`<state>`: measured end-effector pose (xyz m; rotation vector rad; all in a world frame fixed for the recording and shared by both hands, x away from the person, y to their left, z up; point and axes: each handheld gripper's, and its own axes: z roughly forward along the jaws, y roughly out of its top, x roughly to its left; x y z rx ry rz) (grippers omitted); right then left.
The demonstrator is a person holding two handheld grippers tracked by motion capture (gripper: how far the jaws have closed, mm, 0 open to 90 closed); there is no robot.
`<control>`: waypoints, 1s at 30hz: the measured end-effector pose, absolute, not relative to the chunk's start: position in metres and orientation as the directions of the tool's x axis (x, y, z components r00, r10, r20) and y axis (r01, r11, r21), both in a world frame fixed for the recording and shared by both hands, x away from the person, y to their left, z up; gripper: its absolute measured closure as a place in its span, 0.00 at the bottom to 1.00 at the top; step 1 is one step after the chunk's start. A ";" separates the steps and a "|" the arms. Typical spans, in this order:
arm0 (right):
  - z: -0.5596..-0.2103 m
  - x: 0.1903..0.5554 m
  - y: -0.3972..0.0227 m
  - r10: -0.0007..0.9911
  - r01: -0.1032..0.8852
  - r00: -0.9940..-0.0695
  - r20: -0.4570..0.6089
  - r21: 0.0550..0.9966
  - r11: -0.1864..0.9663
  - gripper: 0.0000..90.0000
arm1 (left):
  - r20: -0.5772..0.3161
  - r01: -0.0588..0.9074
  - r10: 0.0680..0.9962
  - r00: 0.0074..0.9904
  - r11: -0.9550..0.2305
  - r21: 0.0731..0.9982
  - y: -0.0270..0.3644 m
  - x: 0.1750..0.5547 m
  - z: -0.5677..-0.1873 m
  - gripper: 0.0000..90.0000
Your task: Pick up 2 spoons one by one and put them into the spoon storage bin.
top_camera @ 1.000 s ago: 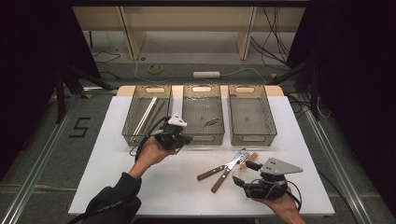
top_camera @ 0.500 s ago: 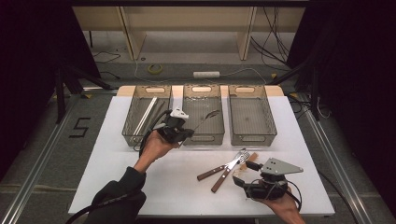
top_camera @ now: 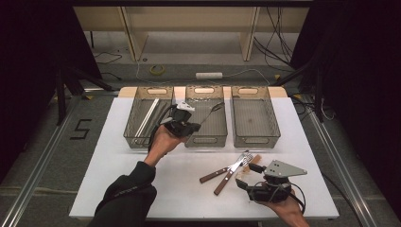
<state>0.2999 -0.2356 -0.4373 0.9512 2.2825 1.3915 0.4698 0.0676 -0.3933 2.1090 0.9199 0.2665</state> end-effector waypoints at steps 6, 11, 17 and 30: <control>-0.437 0.300 -0.236 0.672 0.379 -0.737 0.081 0.872 0.310 0.31 | -0.121 0.538 0.716 0.688 -0.390 0.748 0.070 0.481 -0.394 0.99; -0.437 0.300 -0.235 0.670 0.379 -0.738 0.081 0.871 0.312 0.31 | -0.140 0.557 0.730 0.669 -0.368 0.745 0.073 0.490 -0.393 0.99; -0.437 0.300 -0.235 0.669 0.379 -0.739 0.082 0.871 0.312 0.31 | -0.129 0.562 0.746 0.653 -0.364 0.743 0.072 0.497 -0.391 0.99; -0.437 0.300 -0.234 0.665 0.378 -0.742 0.080 0.870 0.316 0.31 | -0.137 0.588 0.788 0.601 -0.319 0.743 0.072 0.512 -0.395 0.99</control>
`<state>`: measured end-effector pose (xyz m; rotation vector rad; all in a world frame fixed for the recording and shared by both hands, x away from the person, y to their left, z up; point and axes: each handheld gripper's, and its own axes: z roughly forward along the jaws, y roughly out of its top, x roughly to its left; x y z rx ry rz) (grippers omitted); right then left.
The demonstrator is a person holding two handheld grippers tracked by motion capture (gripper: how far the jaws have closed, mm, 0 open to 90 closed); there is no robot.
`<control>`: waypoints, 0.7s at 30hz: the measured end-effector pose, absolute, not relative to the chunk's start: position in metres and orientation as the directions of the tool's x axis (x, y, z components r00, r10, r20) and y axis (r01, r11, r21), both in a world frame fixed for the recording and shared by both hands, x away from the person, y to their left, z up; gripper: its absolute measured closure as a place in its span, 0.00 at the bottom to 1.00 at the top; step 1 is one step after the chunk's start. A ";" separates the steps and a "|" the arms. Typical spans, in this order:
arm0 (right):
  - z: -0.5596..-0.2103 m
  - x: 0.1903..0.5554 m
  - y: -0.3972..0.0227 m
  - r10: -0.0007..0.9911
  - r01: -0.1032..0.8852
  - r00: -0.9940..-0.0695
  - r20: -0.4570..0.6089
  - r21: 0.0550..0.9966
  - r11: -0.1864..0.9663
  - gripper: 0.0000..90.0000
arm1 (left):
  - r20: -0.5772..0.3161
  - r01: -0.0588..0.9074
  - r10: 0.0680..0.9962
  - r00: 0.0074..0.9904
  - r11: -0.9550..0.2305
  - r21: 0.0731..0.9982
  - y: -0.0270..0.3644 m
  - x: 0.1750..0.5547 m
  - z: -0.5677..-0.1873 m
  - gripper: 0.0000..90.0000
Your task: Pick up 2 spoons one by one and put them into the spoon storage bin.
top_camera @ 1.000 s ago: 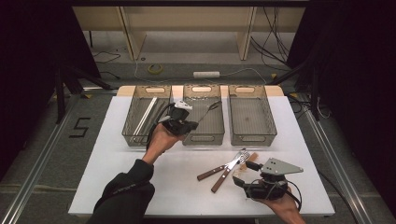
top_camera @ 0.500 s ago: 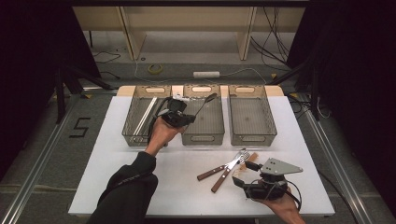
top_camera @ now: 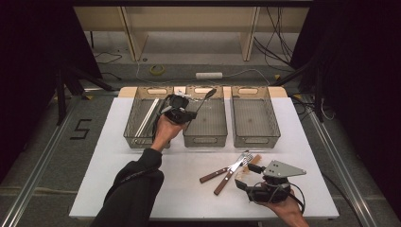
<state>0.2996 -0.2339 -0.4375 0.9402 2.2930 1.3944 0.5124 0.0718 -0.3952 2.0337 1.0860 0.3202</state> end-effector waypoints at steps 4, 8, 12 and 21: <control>-0.438 0.300 -0.234 0.664 0.379 -0.743 0.082 0.869 0.317 0.31 | -0.137 0.593 0.792 0.595 -0.317 0.740 0.070 0.514 -0.400 0.99; -0.437 0.300 -0.234 0.664 0.378 -0.743 0.081 0.869 0.318 0.31 | -0.147 0.608 0.800 0.582 -0.308 0.732 0.068 0.517 -0.406 0.99; -0.437 0.300 -0.234 0.663 0.379 -0.744 0.083 0.870 0.316 0.31 | -0.157 0.615 0.804 0.573 -0.296 0.731 0.068 0.518 -0.410 0.99; -0.437 0.300 -0.234 0.661 0.376 -0.746 0.082 0.871 0.316 0.31 | -0.166 0.631 0.809 0.563 -0.292 0.719 0.066 0.519 -0.416 0.98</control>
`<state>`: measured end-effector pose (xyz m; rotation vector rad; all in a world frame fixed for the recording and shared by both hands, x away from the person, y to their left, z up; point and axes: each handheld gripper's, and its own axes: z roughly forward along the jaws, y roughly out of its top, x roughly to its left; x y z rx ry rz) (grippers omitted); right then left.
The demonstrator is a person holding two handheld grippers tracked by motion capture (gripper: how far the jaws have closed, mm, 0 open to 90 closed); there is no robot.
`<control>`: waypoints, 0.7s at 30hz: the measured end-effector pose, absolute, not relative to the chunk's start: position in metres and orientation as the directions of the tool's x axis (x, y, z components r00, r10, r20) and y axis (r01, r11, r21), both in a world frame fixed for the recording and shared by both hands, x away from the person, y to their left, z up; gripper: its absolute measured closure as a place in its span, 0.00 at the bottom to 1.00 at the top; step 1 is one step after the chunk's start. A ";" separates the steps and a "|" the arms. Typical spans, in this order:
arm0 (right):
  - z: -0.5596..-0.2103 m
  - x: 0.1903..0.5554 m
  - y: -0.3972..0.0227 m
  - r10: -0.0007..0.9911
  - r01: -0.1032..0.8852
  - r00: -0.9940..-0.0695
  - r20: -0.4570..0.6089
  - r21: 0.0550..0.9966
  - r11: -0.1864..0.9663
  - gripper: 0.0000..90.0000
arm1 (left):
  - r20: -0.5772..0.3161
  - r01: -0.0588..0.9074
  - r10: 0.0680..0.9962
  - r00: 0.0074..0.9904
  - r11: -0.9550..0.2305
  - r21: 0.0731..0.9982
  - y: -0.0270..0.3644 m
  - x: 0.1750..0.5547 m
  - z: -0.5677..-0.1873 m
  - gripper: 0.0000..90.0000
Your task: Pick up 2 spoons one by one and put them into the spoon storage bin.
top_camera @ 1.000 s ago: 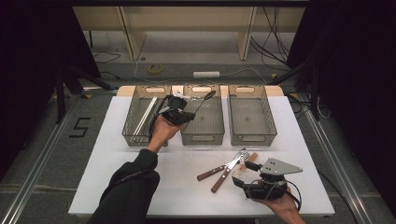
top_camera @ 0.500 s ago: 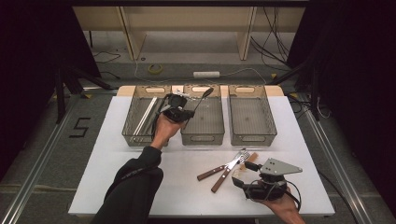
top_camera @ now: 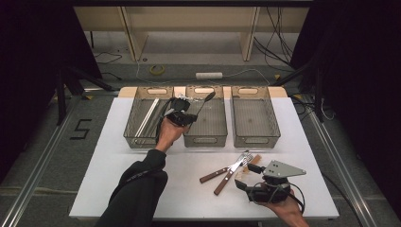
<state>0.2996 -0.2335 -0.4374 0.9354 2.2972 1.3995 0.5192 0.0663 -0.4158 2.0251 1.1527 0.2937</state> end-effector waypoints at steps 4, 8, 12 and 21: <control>-0.437 0.299 -0.234 0.663 0.378 -0.744 0.083 0.870 0.315 0.31 | -0.181 0.642 0.812 0.555 -0.279 0.714 0.066 0.520 -0.418 0.97; -0.437 0.299 -0.234 0.663 0.378 -0.744 0.083 0.870 0.316 0.31 | -0.185 0.639 0.802 0.569 -0.289 0.712 0.066 0.517 -0.417 0.80; -0.437 0.300 -0.235 0.667 0.379 -0.740 0.081 0.870 0.314 0.31 | -0.174 0.629 0.791 0.586 -0.309 0.714 0.067 0.507 -0.414 0.64; -0.437 0.303 -0.241 0.698 0.402 -0.711 0.085 0.864 0.304 0.31 | -0.160 0.585 0.771 0.617 -0.313 0.748 0.084 0.469 -0.407 0.45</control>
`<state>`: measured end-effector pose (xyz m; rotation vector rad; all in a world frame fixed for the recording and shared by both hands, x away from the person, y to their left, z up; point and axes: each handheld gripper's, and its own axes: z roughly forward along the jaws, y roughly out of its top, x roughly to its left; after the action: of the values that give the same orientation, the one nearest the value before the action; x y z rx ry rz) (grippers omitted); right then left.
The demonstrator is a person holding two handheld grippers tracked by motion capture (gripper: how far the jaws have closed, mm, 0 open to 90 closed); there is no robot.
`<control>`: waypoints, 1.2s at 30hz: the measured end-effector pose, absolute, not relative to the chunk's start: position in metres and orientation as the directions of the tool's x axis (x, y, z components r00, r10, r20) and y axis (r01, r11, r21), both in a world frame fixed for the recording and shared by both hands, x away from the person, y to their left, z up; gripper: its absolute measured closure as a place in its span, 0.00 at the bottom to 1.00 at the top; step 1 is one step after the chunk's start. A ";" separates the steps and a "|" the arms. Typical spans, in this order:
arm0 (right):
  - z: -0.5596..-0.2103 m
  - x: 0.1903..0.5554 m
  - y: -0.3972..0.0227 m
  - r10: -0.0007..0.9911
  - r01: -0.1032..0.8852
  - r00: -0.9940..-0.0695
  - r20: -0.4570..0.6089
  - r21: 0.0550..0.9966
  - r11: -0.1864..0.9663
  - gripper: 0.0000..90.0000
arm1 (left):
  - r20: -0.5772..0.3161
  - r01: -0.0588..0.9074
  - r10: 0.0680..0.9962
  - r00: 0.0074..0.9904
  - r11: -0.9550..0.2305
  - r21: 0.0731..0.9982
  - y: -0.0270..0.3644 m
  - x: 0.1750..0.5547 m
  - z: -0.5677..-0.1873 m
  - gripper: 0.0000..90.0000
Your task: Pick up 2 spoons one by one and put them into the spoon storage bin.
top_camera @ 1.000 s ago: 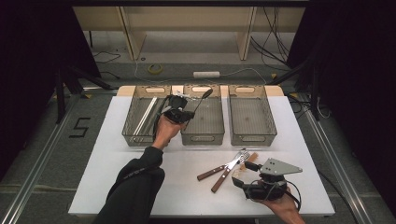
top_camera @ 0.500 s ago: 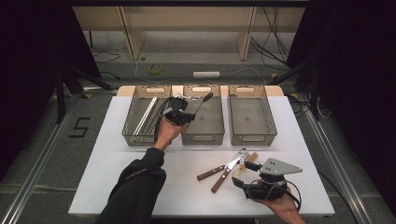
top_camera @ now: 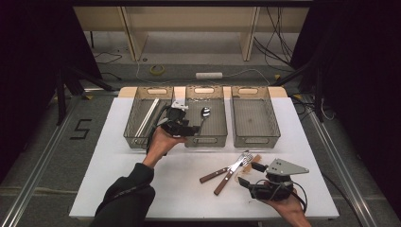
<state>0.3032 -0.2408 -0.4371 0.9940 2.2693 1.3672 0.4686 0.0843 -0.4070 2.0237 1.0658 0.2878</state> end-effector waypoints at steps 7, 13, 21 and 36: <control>-0.438 0.306 -0.243 0.724 0.421 -0.685 0.077 0.853 0.308 0.31 | -0.176 0.560 0.756 0.631 -0.286 0.778 0.105 0.439 -0.408 0.38; -0.438 0.311 -0.250 0.740 0.435 -0.667 0.086 0.852 0.293 0.31 | -0.162 0.525 0.752 0.639 -0.274 0.806 0.120 0.423 -0.407 0.34; -0.440 0.317 -0.260 0.768 0.459 -0.633 0.096 0.845 0.273 0.31 | -0.151 0.488 0.737 0.659 -0.266 0.831 0.140 0.399 -0.411 0.29; -0.437 0.332 -0.268 0.744 0.461 -0.668 0.000 0.785 0.413 0.29 | -0.120 0.441 0.752 0.648 -0.243 0.864 0.169 0.361 -0.421 0.27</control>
<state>0.3316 -0.2675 -0.4369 1.0377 2.3248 1.1277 0.3606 0.1693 -0.4213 1.8834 0.9438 0.3960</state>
